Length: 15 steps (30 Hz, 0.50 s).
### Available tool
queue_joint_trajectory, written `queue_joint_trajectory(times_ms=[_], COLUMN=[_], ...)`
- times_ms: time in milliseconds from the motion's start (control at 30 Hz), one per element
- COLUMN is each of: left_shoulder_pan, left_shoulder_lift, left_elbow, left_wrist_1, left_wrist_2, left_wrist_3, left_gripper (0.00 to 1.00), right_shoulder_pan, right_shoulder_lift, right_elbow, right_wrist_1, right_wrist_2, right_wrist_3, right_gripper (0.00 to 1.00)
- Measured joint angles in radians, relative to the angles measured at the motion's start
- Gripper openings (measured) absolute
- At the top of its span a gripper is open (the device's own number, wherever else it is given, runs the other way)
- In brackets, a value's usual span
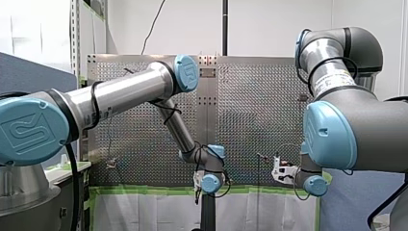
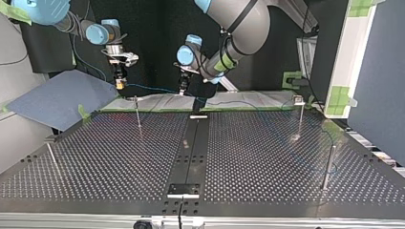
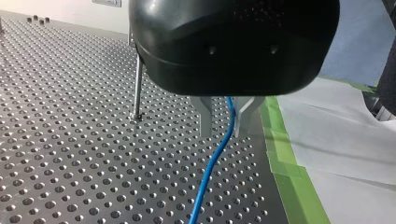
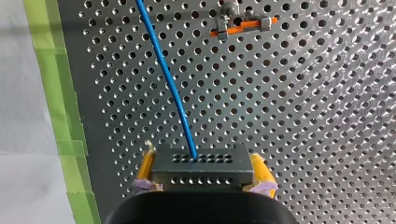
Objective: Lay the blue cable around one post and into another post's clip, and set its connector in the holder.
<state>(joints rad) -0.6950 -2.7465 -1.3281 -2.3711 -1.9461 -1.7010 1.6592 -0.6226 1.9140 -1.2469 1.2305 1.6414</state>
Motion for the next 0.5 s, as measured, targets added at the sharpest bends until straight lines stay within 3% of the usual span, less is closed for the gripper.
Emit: queue_joint_trajectory(times_ms=[300,500], left_shoulder_pan=[0.001,0.002], left_shoulder_lift=[0.0,0.0], left_elbow=[0.0,0.0], left_wrist_1=[-0.002,-0.017], left_wrist_2=[0.001,-0.005], left_wrist_3=[0.002,0.029], left_gripper=[0.19,0.22], right_shoulder_pan=[0.001,0.001], right_shoulder_lift=[0.0,0.0], right_elbow=[0.0,0.0], right_wrist_1=[0.001,0.001], right_wrist_2=[0.001,0.001], right_wrist_3=[-0.004,-0.004], right_gripper=[0.0,0.0])
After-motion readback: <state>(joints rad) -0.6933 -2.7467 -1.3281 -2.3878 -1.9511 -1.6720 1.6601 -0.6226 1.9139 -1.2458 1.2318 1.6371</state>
